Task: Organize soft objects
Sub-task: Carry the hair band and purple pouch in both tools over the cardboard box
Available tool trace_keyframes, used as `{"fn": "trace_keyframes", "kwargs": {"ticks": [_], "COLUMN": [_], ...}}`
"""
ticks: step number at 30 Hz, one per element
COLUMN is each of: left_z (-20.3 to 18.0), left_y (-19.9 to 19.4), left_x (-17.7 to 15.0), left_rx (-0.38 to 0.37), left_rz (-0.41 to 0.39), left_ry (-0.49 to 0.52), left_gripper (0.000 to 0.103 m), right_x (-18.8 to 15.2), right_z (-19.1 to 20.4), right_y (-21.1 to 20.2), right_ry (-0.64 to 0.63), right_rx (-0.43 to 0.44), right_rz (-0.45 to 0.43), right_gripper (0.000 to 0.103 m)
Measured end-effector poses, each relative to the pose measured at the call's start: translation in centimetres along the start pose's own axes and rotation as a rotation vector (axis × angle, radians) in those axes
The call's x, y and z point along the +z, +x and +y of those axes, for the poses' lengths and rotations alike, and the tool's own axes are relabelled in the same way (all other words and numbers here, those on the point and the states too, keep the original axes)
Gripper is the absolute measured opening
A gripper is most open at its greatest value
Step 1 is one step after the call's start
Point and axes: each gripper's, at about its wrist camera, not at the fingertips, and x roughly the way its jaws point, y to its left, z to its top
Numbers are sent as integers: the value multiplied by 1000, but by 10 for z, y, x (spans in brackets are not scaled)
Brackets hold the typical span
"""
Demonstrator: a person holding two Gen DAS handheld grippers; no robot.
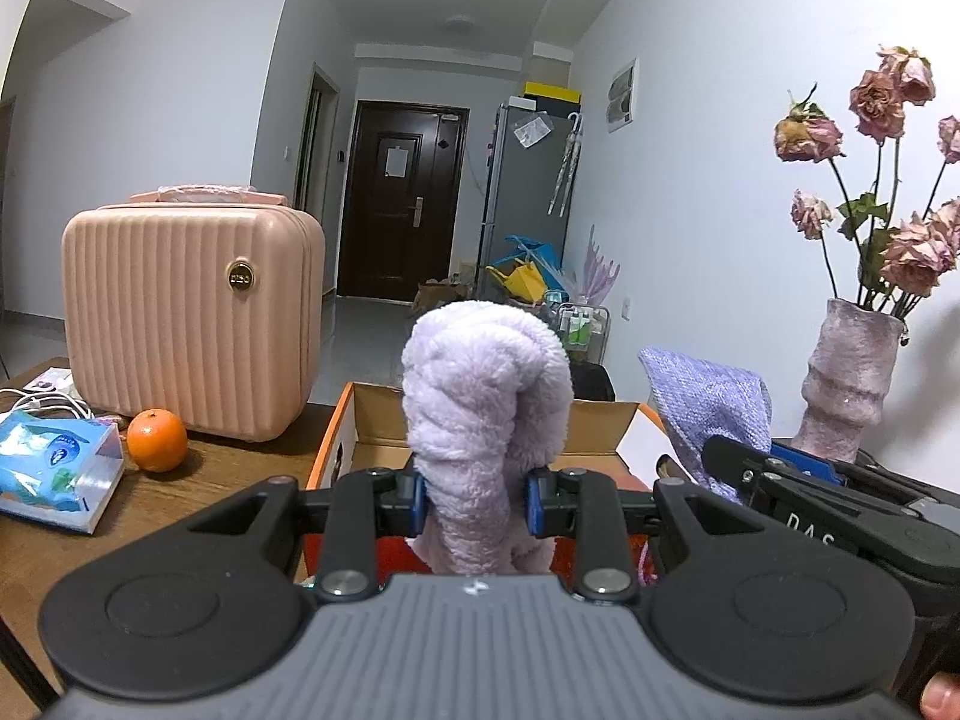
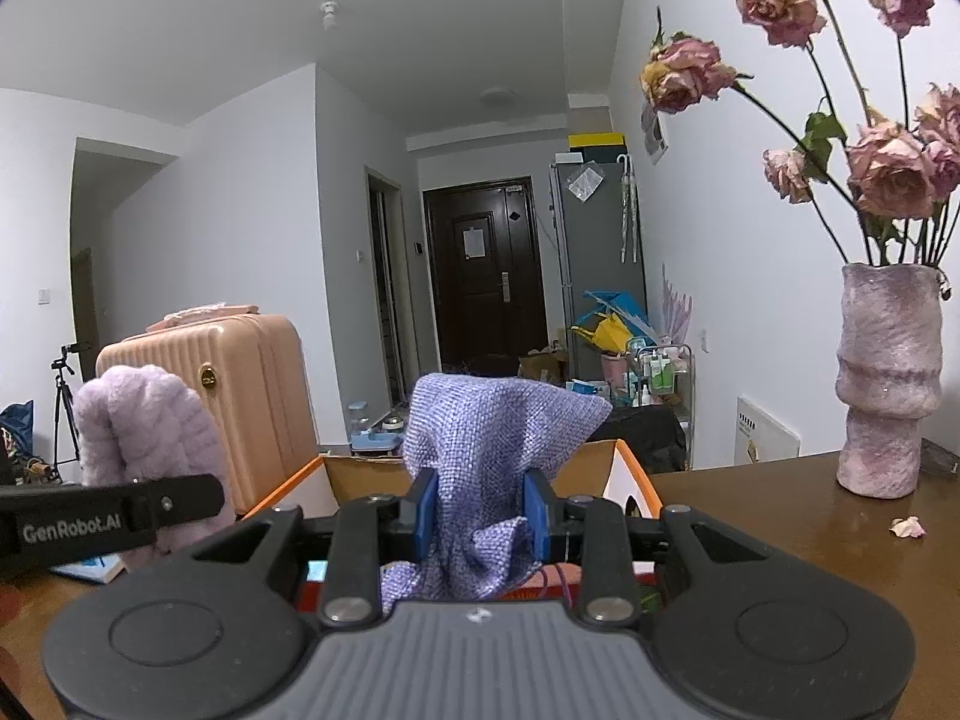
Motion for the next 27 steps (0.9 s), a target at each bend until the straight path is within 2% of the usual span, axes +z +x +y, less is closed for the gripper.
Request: {"fn": "trace_keyframes", "kwargs": {"ticks": [27], "left_z": [7], "left_y": [76], "left_x": [17], "left_rx": [47], "left_rz": [23], "left_ry": [-28], "left_gripper": [29], "right_x": [17], "right_z": [0], "right_y": [76], "right_ry": [1], "right_rx": [2], "right_rz": [40], "right_gripper": [29]}}
